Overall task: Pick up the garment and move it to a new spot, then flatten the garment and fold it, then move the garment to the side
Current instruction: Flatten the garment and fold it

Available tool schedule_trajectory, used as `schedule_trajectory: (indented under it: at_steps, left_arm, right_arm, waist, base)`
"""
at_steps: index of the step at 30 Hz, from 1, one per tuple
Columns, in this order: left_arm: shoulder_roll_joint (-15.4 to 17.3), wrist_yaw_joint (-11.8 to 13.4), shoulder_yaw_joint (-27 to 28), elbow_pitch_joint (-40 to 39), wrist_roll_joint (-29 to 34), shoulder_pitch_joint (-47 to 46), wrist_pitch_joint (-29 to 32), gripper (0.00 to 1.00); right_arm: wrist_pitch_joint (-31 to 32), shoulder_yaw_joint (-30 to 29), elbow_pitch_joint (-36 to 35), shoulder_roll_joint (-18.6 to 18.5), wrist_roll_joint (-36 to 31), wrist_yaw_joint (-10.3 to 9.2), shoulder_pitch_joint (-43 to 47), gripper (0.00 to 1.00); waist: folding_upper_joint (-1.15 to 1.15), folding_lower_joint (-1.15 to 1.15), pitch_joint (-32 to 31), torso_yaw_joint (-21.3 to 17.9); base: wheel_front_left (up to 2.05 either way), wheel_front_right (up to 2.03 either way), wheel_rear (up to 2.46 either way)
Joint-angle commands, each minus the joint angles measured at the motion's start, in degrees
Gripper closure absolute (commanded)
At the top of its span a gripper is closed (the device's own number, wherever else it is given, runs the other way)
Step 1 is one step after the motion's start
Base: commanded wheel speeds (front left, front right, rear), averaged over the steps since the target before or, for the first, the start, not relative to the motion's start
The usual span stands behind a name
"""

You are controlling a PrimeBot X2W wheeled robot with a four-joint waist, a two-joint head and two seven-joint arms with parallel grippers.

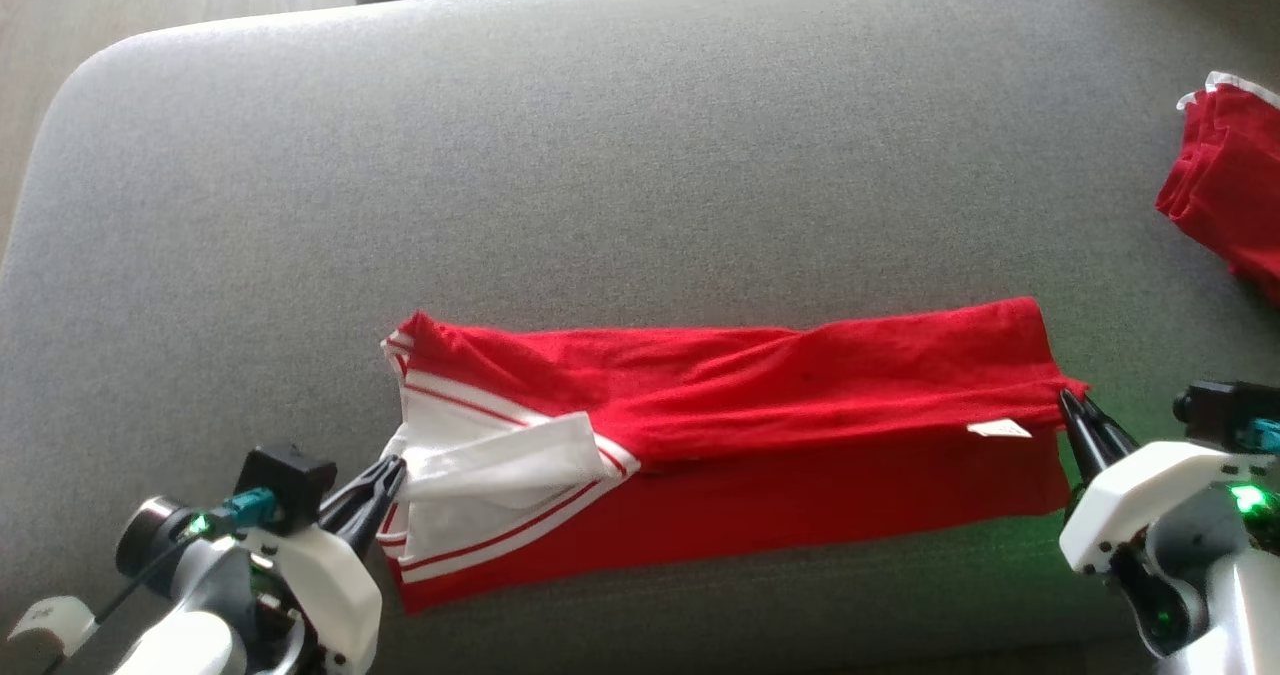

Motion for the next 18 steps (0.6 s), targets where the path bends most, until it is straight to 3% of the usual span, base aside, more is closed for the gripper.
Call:
schedule_trajectory:
  at_steps: [1,5,6,7,8,9,10,11,18]
  left_arm:
    - [2.31,-0.05,2.40,-2.25,0.05,-1.54,0.34,1.00]
    - [2.24,-0.22,1.73,-2.80,-0.20,-0.93,0.91,1.00]
    - [2.20,-0.28,1.54,-2.87,-0.26,-0.82,1.06,1.00]
    - [2.22,-0.39,1.33,-2.86,-0.31,-0.74,1.28,1.00]
    - [2.27,-0.49,1.14,-2.84,-0.34,-0.71,1.51,1.00]
    - [2.29,-0.45,1.08,-2.83,-0.37,-0.70,1.63,0.86]
    - [2.30,-0.21,1.13,-2.82,-0.31,-0.71,1.62,0.25]
    - [2.30,-0.02,1.18,-2.77,-0.34,-0.67,1.67,0.00]
    - [2.88,1.24,2.58,-3.50,-0.76,-0.85,0.81,0.00]
  right_arm:
    - [0.59,0.38,-2.91,-0.35,0.19,-0.01,-0.31,1.00]
    - [1.65,0.22,-3.78,-0.16,0.22,-0.01,0.24,1.00]
    - [2.02,0.37,-4.00,-0.12,0.26,-0.01,0.40,0.88]
    - [2.49,0.25,-4.09,-0.06,0.23,-0.01,0.56,0.47]
    - [2.98,-0.01,-4.16,0.04,0.10,-0.01,0.67,0.00]
    - [3.12,-0.49,-4.36,0.17,-0.13,-0.01,0.75,0.00]
    - [3.35,-0.86,-4.53,0.31,-0.40,-0.01,0.83,0.00]
    - [3.65,-1.25,-4.70,0.41,-0.87,-0.01,0.94,0.00]
    - [2.59,-4.14,-7.83,1.22,-3.58,-0.01,0.16,0.00]
  waist:
    - [0.00,0.00,-0.05,0.04]
    - [0.00,0.00,-0.08,0.09]
    - [0.00,0.00,-0.09,0.10]
    - [0.00,0.00,-0.09,0.10]
    - [0.00,0.00,-0.10,0.10]
    - [0.00,0.00,-0.10,0.12]
    - [0.00,0.00,-0.11,0.15]
    - [0.00,0.00,-0.12,0.18]
    - [0.00,0.00,-0.25,0.30]
  base:
    - [0.00,0.00,0.00]
    - [0.00,0.00,0.00]
    - [0.00,0.00,0.00]
    - [0.00,0.00,0.00]
    - [0.00,0.00,0.00]
    - [0.00,0.00,0.00]
    - [0.00,0.00,0.00]
    - [0.00,0.00,0.00]
    - [0.00,0.00,0.00]
